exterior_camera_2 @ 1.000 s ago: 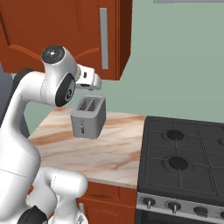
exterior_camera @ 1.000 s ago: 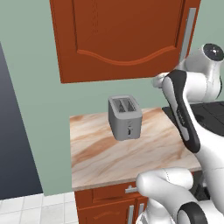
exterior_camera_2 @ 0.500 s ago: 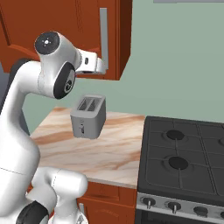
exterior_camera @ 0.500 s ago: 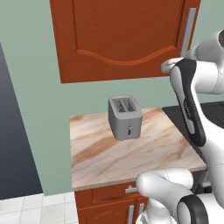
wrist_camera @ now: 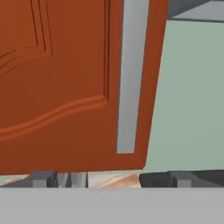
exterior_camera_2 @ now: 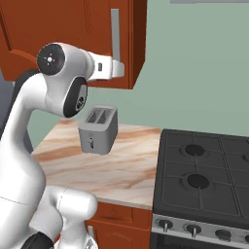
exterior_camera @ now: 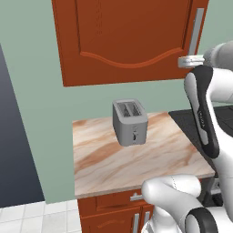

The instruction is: Move the mustard and mayonnaise from the cabinet to the dining counter.

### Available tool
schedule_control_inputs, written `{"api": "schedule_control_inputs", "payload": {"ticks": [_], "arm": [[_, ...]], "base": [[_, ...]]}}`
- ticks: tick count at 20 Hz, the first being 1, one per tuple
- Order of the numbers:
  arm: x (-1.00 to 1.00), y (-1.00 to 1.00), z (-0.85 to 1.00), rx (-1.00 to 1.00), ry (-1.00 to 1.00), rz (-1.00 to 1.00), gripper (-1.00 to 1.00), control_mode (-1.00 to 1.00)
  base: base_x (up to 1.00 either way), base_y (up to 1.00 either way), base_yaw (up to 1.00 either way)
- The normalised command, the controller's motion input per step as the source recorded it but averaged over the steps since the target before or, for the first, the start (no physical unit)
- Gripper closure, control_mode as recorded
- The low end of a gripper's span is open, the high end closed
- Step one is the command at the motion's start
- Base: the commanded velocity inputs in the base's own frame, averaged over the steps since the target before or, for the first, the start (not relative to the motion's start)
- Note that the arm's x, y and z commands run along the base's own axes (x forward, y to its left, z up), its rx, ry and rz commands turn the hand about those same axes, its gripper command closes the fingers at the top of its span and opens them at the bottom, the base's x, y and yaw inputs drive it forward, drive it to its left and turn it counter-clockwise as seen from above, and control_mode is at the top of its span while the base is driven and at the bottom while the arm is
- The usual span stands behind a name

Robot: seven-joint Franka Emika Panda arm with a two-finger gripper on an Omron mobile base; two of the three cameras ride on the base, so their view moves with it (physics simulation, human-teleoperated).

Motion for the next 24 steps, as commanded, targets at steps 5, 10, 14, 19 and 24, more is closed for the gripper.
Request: {"api": "schedule_control_inputs", "payload": {"ticks": [5,10,14,19,24], "arm": [[0.09,-0.09,0.42,0.02,0.0,-0.07,-1.0,-1.0],[0.15,-0.1,0.36,0.05,0.0,-0.03,-1.0,-1.0],[0.15,-0.09,0.16,0.1,0.0,0.0,-1.0,-1.0],[0.13,-0.02,0.01,0.14,0.0,0.0,-1.0,-1.0],[0.12,0.0,0.0,0.04,0.0,0.0,-1.0,-1.0]], "base": [[0.0,0.0,0.0],[0.0,0.0,0.0],[0.0,0.0,0.0],[0.0,0.0,0.0],[0.0,0.0,0.0]]}}
